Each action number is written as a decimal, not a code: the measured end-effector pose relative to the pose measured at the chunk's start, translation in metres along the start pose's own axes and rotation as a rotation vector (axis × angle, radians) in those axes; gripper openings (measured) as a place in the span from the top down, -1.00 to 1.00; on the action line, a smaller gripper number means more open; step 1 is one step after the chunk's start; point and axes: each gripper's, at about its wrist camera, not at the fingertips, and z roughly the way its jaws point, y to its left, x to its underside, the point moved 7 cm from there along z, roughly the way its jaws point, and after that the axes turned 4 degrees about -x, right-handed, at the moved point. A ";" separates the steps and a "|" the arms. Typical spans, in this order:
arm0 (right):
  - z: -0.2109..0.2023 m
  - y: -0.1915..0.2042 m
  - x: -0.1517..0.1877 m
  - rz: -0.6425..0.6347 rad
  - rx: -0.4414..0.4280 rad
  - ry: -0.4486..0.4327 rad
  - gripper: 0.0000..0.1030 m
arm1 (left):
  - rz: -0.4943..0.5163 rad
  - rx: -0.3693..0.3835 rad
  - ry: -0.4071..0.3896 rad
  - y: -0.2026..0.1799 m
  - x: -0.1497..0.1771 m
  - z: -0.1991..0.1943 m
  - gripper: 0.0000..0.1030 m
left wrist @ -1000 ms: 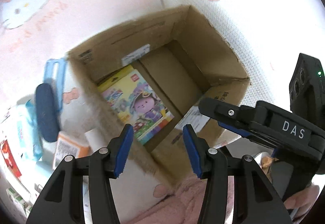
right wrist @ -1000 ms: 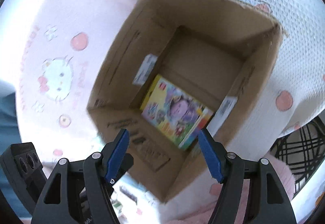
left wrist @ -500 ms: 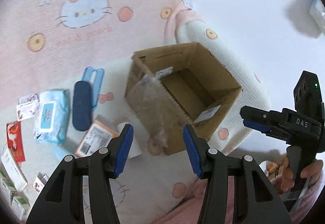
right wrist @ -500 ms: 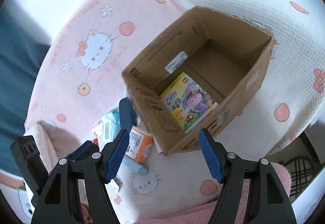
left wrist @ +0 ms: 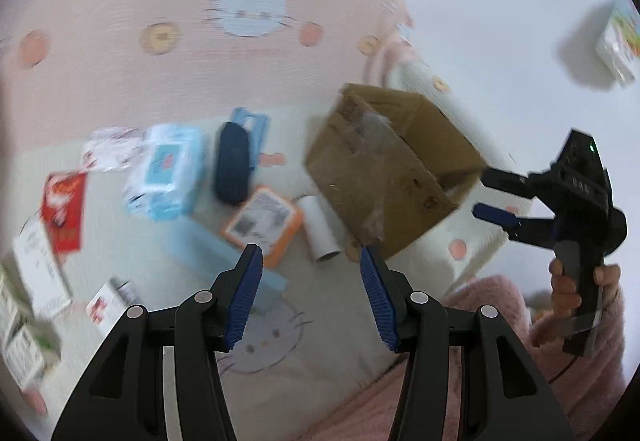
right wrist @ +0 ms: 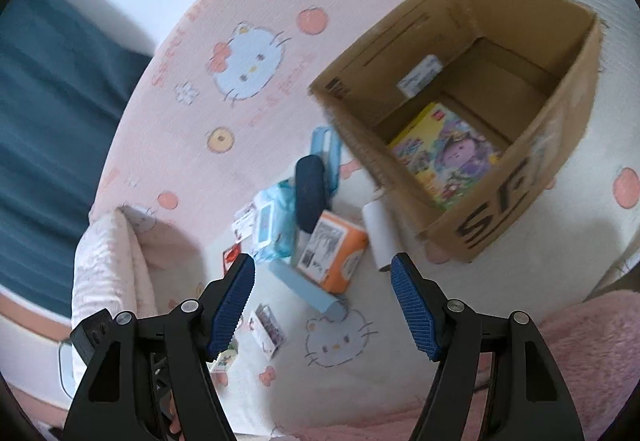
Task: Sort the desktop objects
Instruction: 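Withdraw the left gripper from the cardboard box, then move the left gripper over the blue baby-wipes pack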
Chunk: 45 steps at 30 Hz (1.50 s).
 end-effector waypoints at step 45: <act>0.309 0.062 0.040 0.002 -0.071 0.272 -0.34 | -0.500 -0.062 0.108 0.221 -0.038 0.145 -0.33</act>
